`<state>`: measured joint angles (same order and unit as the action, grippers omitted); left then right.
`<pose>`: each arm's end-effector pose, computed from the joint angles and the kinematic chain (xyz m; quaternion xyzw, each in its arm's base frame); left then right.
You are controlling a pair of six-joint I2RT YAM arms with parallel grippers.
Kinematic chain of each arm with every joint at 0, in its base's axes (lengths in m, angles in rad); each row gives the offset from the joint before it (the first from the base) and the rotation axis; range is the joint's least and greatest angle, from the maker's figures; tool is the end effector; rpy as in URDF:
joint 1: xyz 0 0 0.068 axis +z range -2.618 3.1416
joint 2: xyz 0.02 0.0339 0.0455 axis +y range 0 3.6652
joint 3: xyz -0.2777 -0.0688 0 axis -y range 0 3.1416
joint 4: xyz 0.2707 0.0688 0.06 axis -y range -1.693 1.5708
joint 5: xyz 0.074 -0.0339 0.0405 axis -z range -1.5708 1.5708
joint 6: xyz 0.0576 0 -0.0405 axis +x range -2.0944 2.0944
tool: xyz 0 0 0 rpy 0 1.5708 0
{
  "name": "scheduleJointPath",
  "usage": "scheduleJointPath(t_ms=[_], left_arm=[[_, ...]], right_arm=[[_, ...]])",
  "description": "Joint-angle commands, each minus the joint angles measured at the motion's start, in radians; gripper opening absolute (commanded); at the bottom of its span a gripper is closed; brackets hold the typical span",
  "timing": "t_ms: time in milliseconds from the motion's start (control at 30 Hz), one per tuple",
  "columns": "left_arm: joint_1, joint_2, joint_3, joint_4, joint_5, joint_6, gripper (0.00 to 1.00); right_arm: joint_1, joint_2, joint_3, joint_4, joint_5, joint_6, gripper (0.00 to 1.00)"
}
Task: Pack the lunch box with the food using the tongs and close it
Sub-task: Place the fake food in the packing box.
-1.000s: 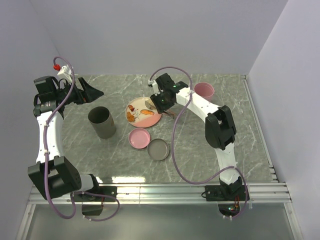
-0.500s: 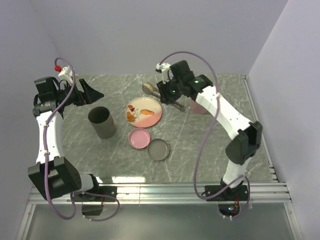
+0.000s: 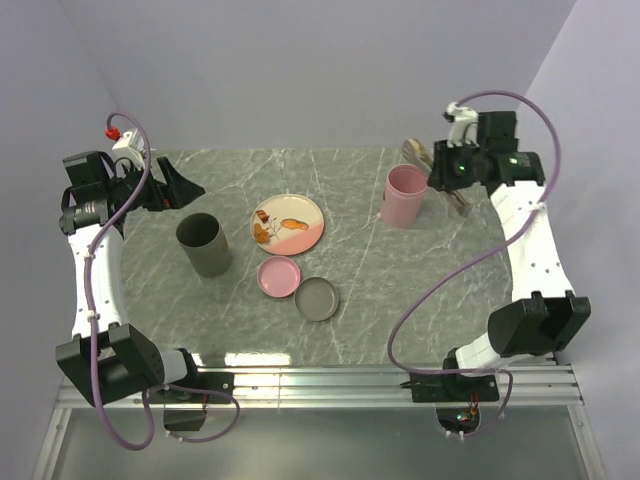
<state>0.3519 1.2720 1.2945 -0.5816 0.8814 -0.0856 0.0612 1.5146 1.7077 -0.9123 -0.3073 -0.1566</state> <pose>0.2982 0.0621 0.3863 0.0301 0.8172 -0.3117 0.4839 0.3538 0.0391 0.4167 -0.1607 0.8878 0.1198 0.4144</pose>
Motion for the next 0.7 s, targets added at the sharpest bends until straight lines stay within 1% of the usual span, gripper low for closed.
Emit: scheduleJointPath(t_ms=[0,167,467,667], left_arm=[[-0.004,-0.020,0.043,-0.003,0.007,0.018,0.99],[-0.002,-0.020,0.038,0.017,0.021,-0.003,0.99],[-0.002,-0.049,0.026,0.005,-0.021,0.014,0.99],[-0.004,-0.054,-0.001,0.034,-0.015,-0.011,1.00]], right_arm=[[-0.087,-0.065,-0.023,-0.043,-0.032,-0.079,0.41],[-0.132,-0.047,-0.062,-0.042,-0.018,-0.110,0.41],[-0.132,0.033,-0.057,-0.049,-0.047,-0.112,0.40],[-0.124,0.038,-0.080,-0.046,-0.065,-0.104,0.42]])
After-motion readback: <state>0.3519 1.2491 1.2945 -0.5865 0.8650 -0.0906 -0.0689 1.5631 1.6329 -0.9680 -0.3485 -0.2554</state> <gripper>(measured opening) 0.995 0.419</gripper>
